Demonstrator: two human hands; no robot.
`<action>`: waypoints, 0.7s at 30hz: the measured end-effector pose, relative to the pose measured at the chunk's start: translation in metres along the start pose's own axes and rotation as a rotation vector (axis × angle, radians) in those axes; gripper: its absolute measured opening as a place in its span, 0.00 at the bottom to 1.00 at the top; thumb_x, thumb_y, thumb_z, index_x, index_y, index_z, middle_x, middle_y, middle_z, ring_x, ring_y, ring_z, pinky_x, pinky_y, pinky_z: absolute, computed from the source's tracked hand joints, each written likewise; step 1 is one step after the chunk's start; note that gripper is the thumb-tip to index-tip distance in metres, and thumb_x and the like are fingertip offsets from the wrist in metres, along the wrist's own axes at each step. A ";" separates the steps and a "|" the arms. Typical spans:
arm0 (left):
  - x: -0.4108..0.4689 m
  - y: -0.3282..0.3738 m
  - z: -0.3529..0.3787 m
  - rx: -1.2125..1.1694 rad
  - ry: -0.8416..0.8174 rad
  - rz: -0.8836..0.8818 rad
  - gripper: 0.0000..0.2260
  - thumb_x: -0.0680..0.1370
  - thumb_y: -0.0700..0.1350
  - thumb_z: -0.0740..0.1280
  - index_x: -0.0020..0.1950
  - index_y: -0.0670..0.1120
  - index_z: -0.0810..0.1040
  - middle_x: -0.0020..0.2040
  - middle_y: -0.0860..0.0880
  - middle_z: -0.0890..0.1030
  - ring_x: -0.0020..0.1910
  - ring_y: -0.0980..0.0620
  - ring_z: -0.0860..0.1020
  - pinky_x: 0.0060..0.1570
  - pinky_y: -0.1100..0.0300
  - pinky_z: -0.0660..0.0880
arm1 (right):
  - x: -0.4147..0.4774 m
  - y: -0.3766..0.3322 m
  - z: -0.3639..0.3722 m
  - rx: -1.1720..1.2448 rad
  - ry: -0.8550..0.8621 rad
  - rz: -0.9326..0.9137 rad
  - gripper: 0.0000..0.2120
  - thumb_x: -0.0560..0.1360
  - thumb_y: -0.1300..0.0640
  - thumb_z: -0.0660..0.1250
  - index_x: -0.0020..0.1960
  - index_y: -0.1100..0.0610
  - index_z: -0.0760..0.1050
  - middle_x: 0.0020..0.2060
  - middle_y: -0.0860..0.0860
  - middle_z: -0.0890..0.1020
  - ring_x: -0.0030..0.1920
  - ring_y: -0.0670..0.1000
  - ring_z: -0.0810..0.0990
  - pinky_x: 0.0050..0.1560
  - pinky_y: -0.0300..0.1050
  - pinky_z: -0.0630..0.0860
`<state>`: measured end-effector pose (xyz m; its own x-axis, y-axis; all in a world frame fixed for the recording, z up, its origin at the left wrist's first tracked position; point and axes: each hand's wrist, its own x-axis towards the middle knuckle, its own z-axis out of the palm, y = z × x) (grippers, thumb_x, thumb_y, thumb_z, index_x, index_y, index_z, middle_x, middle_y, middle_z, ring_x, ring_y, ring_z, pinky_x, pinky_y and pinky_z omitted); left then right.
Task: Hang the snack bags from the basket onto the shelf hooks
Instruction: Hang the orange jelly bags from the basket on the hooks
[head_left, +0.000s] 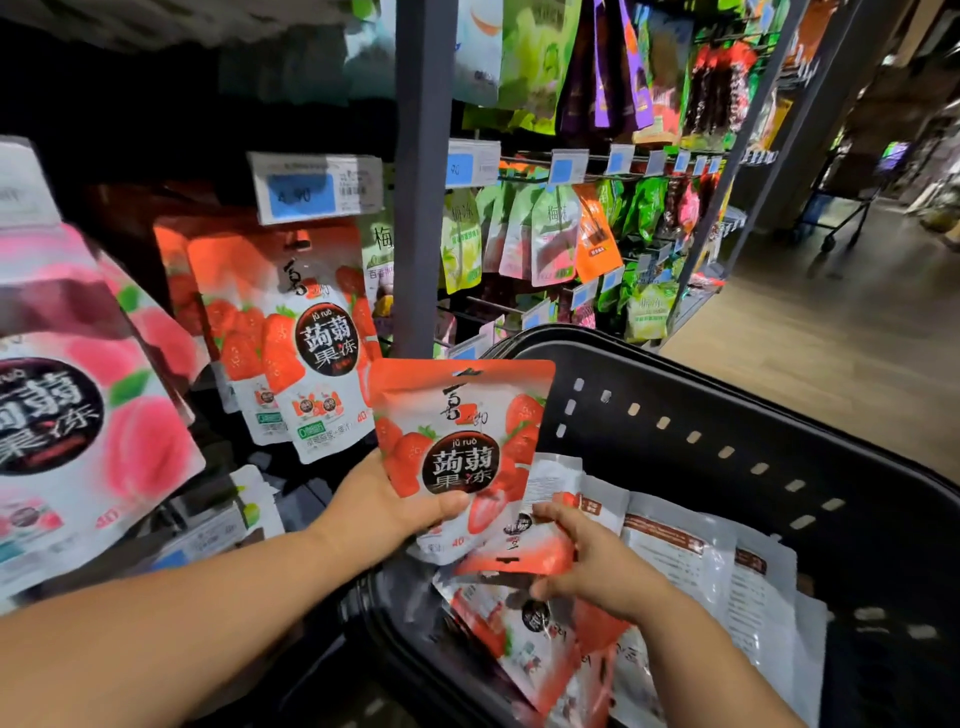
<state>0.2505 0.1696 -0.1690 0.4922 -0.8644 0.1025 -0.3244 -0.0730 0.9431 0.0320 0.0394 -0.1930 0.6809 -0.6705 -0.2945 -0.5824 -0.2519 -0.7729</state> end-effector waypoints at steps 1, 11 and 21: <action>0.000 0.000 0.000 0.002 0.001 -0.006 0.15 0.66 0.40 0.80 0.49 0.49 0.82 0.35 0.64 0.83 0.37 0.70 0.79 0.37 0.78 0.71 | 0.001 0.001 -0.001 -0.105 0.047 0.005 0.39 0.63 0.62 0.81 0.69 0.45 0.68 0.61 0.47 0.77 0.54 0.45 0.79 0.53 0.33 0.75; -0.001 0.003 0.002 -0.002 0.035 -0.035 0.15 0.67 0.42 0.80 0.50 0.50 0.81 0.38 0.60 0.83 0.37 0.71 0.79 0.37 0.78 0.71 | 0.002 -0.004 -0.013 -0.447 0.041 0.005 0.38 0.65 0.58 0.78 0.70 0.44 0.65 0.59 0.46 0.76 0.58 0.49 0.76 0.57 0.41 0.72; -0.002 0.004 0.002 -0.066 0.023 -0.053 0.25 0.58 0.52 0.80 0.53 0.48 0.82 0.42 0.59 0.86 0.41 0.67 0.81 0.40 0.76 0.73 | 0.007 0.002 -0.014 -0.375 0.446 -0.047 0.15 0.74 0.60 0.67 0.46 0.38 0.81 0.38 0.44 0.77 0.46 0.51 0.77 0.43 0.43 0.70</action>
<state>0.2469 0.1696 -0.1658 0.5259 -0.8485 0.0583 -0.2440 -0.0849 0.9661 0.0291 0.0249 -0.1890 0.5039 -0.8614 0.0633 -0.7289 -0.4635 -0.5038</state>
